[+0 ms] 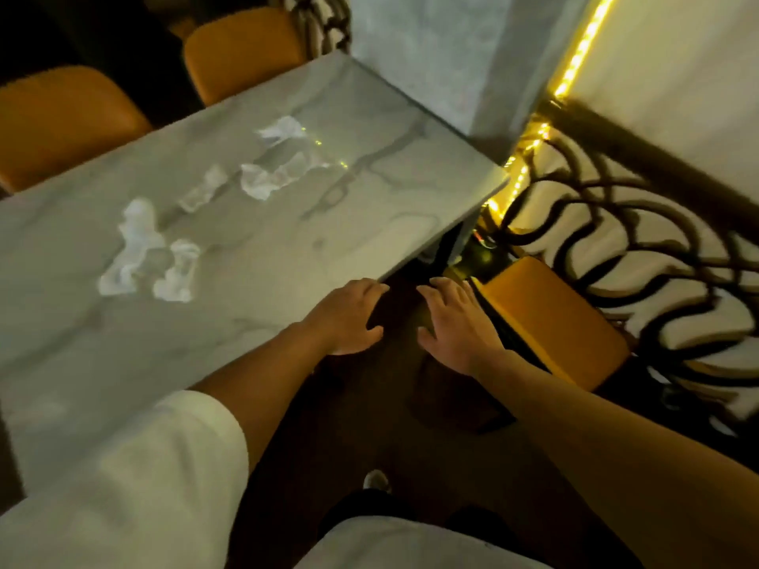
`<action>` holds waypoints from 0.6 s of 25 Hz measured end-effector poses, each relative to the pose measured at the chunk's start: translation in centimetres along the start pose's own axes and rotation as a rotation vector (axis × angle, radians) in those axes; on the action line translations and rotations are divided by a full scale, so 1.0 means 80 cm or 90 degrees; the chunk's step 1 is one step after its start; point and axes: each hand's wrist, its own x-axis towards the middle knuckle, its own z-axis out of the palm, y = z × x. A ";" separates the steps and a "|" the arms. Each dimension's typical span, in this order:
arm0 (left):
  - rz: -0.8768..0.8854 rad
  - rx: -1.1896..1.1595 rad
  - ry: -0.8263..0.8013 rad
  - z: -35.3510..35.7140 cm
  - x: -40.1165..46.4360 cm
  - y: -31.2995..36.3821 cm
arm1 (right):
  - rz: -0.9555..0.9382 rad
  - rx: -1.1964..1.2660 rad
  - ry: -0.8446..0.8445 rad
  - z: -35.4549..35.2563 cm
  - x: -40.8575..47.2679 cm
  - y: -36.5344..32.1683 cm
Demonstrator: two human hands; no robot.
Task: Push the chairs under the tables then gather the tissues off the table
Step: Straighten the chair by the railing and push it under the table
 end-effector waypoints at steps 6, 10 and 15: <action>0.293 0.329 -0.101 0.024 0.145 0.174 | 0.369 0.073 -0.116 -0.011 -0.124 0.152; 0.290 0.419 -0.255 0.066 0.197 0.237 | 0.376 0.130 -0.193 0.020 -0.156 0.188; 0.265 0.405 -0.319 0.073 0.220 0.247 | 0.341 0.174 -0.196 0.035 -0.151 0.207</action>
